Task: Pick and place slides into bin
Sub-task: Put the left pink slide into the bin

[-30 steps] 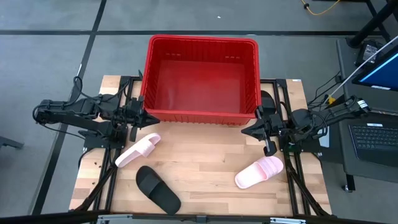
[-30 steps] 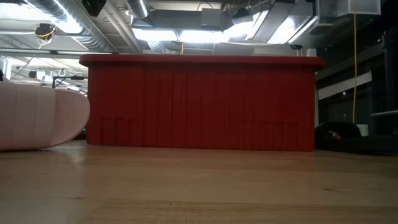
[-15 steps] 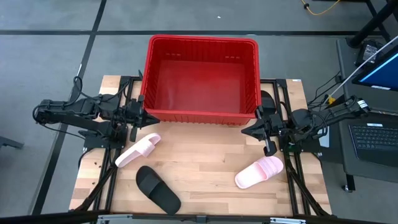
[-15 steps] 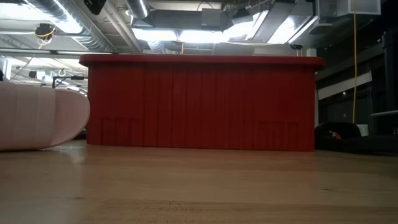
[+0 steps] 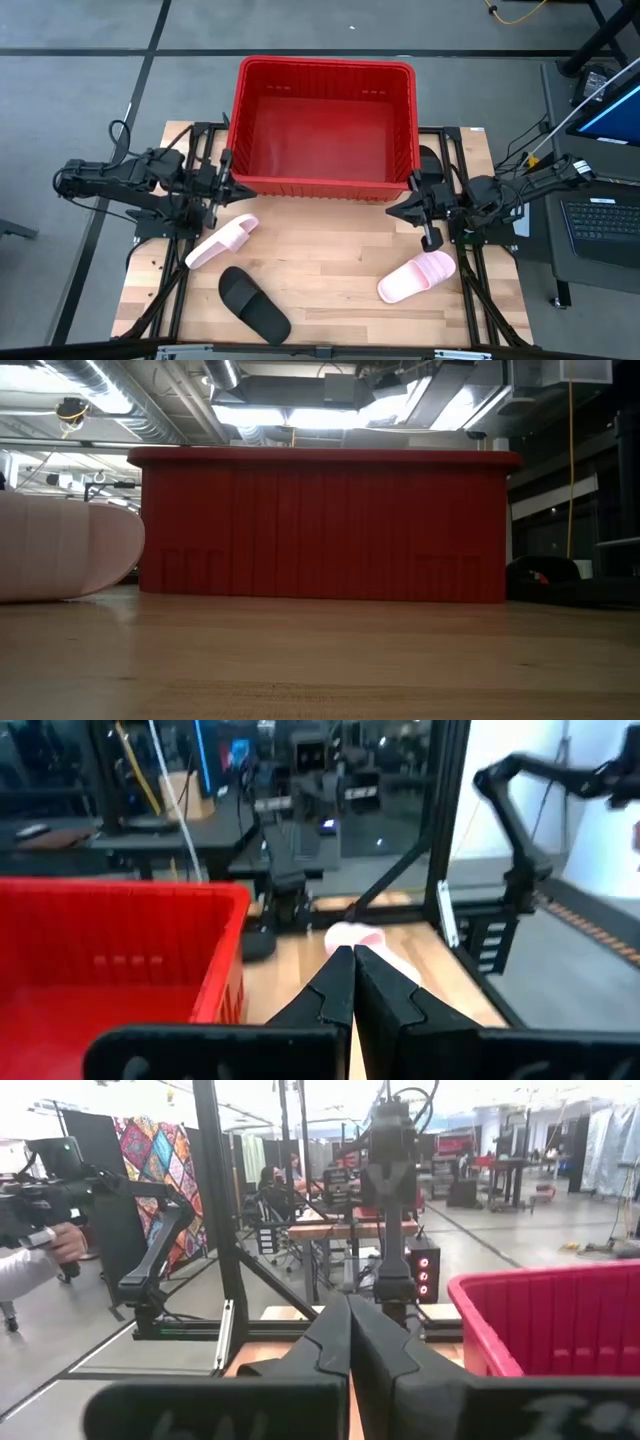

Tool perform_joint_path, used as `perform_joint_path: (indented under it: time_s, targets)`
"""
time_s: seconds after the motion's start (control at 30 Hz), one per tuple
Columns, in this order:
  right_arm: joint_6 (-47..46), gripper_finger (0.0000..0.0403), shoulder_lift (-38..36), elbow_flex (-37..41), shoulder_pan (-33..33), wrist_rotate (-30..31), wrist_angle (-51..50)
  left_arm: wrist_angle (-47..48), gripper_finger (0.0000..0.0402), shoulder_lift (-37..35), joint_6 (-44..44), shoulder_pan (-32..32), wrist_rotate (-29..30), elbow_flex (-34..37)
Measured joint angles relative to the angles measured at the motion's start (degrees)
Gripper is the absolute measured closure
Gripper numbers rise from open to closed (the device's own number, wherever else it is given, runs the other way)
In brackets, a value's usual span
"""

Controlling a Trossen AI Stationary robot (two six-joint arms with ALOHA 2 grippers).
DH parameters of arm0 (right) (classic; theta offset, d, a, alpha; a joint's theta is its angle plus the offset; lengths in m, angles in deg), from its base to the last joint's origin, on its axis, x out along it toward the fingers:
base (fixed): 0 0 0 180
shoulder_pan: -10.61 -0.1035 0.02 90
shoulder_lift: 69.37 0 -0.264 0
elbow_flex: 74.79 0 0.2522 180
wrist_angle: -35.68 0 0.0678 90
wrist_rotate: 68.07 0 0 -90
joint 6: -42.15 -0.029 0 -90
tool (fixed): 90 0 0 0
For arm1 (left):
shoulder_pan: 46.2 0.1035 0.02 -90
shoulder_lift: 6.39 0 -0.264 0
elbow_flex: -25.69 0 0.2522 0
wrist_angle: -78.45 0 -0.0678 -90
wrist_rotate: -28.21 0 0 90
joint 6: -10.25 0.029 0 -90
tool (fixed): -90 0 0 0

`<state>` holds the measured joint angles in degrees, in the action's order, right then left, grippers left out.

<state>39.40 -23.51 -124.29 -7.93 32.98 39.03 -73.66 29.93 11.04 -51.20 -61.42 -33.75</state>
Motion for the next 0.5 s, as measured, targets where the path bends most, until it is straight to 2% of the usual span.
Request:
perform_joint_path:
  time_s: [0.17, 0.27, 0.4, 0.5]
  targets:
    - [1.92, 0.0397, 3.77, -4.22, 0.00, 0.03, -1.51, 6.51, 0.0400, 1.76, -6.22, -3.25, 6.97, -3.47]
    - [3.38, 0.0397, 6.16, -9.68, 0.00, 0.03, -6.60, 12.41, 0.0400, 3.97, -9.73, -5.61, 8.81, -6.72]
    - [4.38, 0.0397, 8.99, -17.17, 0.00, 0.01, -14.91, 19.43, 0.0400, 7.54, -10.24, -9.42, 11.38, -11.00]
    - [4.38, 0.0397, 10.60, -21.01, 0.00, 0.02, -19.75, 28.10, 0.0400, 10.39, -14.80, -11.86, 12.99, -15.76]
